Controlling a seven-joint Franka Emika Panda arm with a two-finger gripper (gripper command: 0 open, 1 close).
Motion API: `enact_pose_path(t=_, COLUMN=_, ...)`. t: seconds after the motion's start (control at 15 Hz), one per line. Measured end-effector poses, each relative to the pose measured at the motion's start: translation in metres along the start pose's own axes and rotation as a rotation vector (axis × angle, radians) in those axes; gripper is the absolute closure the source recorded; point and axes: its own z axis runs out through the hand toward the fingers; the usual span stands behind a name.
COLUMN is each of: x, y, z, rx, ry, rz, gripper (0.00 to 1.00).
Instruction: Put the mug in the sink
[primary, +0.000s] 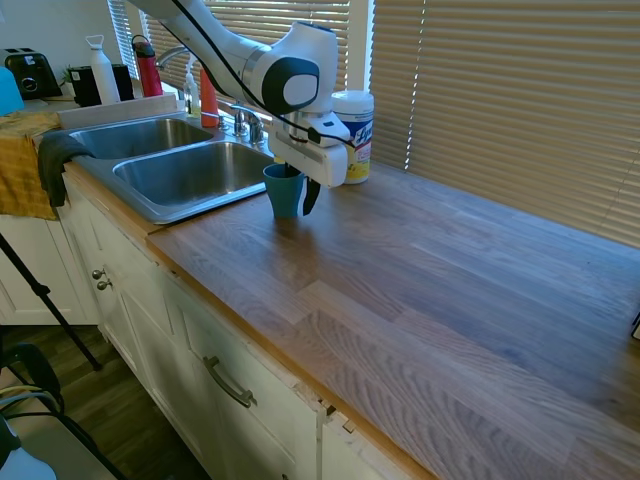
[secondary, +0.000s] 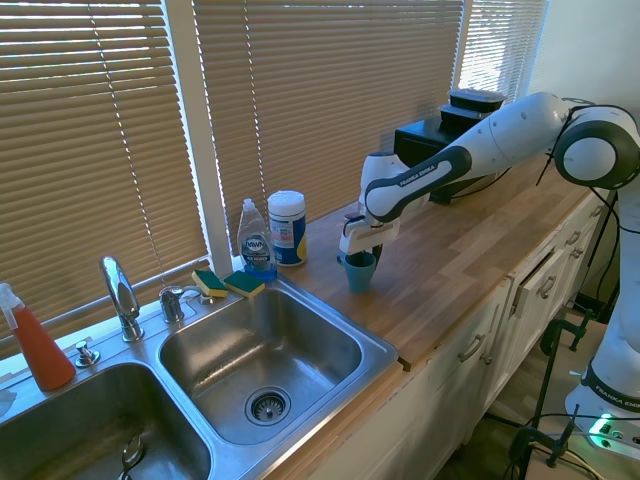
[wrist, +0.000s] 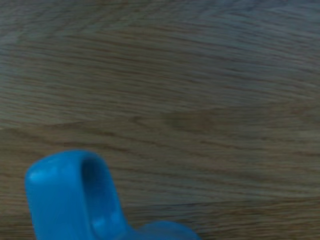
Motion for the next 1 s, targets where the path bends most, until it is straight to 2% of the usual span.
enact_pose_path(t=0.73, x=-0.011, y=0.000, z=-0.017, rx=0.009, ry=0.009, rz=-0.081, gripper=1.00)
enact_pose_path(t=1.0, x=-0.046, y=-0.005, z=-0.049, rx=0.042, ry=0.032, rz=-0.135, gripper=1.00)
